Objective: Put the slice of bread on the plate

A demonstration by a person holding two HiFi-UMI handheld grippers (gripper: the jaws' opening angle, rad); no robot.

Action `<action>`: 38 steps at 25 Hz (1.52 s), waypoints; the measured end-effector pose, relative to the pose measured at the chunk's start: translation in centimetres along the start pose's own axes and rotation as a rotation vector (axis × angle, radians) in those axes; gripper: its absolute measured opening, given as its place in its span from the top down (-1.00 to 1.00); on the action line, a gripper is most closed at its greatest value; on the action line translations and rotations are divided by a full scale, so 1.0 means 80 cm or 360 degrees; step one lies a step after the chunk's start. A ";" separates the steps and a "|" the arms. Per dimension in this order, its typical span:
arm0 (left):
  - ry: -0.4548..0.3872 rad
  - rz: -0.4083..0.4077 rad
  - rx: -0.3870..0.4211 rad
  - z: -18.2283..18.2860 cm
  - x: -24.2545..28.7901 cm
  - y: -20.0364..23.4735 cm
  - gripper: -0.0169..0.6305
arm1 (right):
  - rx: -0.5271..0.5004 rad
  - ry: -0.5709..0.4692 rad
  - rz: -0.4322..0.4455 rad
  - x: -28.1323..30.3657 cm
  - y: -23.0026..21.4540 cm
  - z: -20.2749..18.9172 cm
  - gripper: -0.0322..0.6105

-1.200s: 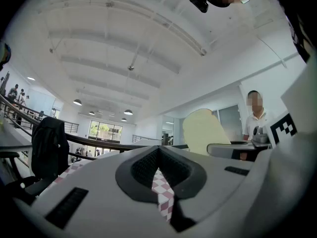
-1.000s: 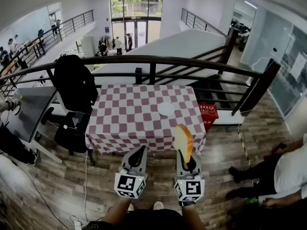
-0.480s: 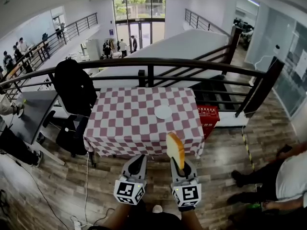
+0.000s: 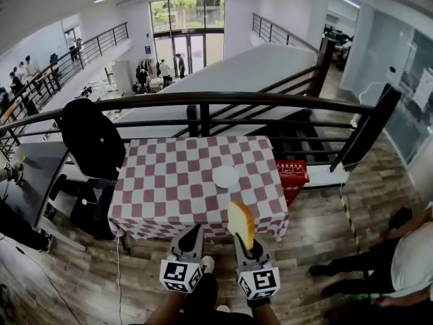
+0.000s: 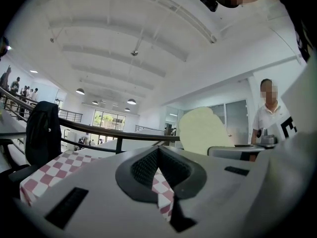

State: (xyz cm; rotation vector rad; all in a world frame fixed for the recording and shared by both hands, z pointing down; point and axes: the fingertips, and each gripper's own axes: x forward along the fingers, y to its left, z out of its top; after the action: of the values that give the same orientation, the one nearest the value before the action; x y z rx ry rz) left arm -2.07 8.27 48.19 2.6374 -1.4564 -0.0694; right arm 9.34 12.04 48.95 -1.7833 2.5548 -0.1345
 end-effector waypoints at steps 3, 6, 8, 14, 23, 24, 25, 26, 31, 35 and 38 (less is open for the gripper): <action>-0.0032 -0.0030 0.0004 0.011 0.056 0.035 0.89 | -0.0016 -0.0018 -0.0026 0.060 -0.021 0.010 0.61; -0.0075 -0.0063 -0.0022 0.030 0.111 0.065 0.89 | -0.0035 -0.0040 -0.0034 0.120 -0.039 0.026 0.61; -0.0106 -0.0087 -0.0019 0.046 0.144 0.082 0.89 | -0.0050 -0.0058 -0.0027 0.159 -0.050 0.041 0.61; -0.0097 -0.0141 -0.0029 0.049 0.211 0.129 0.89 | 0.0029 -0.0025 -0.0001 0.240 -0.069 0.035 0.61; 0.0066 -0.0196 -0.0142 -0.012 0.296 0.145 0.89 | 0.0349 0.0221 -0.0005 0.293 -0.130 -0.043 0.60; 0.0085 -0.0197 -0.0143 -0.018 0.306 0.146 0.89 | 0.0397 0.0248 -0.0006 0.300 -0.140 -0.053 0.61; 0.0108 -0.0196 -0.0146 -0.025 0.317 0.146 0.89 | 0.0448 0.0282 -0.0006 0.308 -0.151 -0.064 0.61; 0.0134 -0.0193 -0.0150 -0.032 0.328 0.146 0.89 | 0.0500 0.0323 -0.0002 0.315 -0.162 -0.075 0.61; 0.0261 -0.0154 -0.0189 -0.073 0.364 0.149 0.90 | 0.0709 0.0560 0.0059 0.345 -0.192 -0.145 0.61; 0.0354 -0.0111 -0.0223 -0.106 0.381 0.156 0.89 | 0.0828 0.0720 0.0086 0.362 -0.200 -0.198 0.60; 0.0406 -0.0077 -0.0243 -0.125 0.391 0.164 0.89 | 0.0894 0.0845 0.0095 0.376 -0.206 -0.237 0.61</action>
State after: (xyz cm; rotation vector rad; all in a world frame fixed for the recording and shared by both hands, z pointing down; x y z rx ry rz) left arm 4.63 -24.23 60.54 2.4534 -1.2531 0.1411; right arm 13.08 -20.73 70.13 -1.5872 2.4767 -1.3313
